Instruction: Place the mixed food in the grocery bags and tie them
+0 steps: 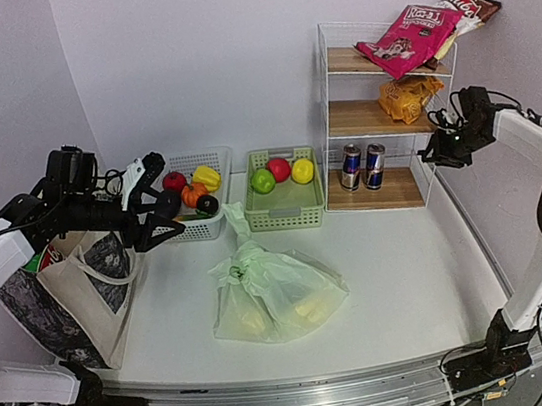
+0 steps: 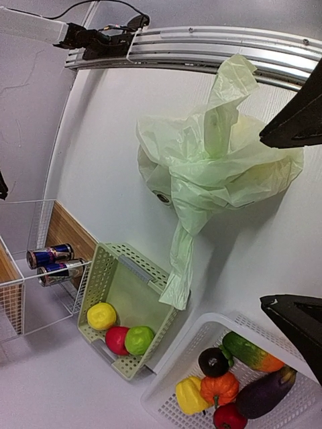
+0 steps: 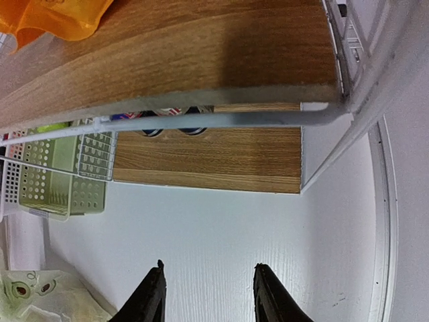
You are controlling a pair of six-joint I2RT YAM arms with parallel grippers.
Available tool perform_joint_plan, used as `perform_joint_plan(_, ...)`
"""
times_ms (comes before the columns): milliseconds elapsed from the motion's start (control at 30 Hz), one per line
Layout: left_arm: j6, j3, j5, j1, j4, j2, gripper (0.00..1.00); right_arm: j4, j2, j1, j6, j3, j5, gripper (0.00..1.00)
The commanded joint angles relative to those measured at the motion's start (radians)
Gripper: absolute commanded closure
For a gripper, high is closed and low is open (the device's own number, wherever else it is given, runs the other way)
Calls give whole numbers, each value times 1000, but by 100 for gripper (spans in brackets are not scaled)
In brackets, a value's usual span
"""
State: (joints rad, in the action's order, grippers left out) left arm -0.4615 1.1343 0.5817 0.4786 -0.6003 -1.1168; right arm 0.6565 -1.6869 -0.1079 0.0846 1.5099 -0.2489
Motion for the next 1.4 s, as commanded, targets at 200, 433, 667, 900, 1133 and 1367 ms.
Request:
perform_joint_plan(200,-25,25,-21,-27,34,-26,26,-22,-72,-67,92,105,4,55)
perform_joint_plan(433,20,-7,-30,-38,58,-11,26,-23,-6,-68,85,15,-110,55)
perform_joint_plan(667,143,-120,-67,-75,167,64,26,-25,244,-55,16,-236,-185,50)
perform_joint_plan(900,320,-348,-242,-103,430,162,25,-78,614,-53,-14,-571,-152,48)
perform_joint_plan(1133,519,-557,-445,-121,578,265,13,-142,1019,-53,1,-924,95,43)
perform_joint_plan(1367,463,-702,-570,-151,593,368,1,-210,1326,-53,52,-1140,250,41)
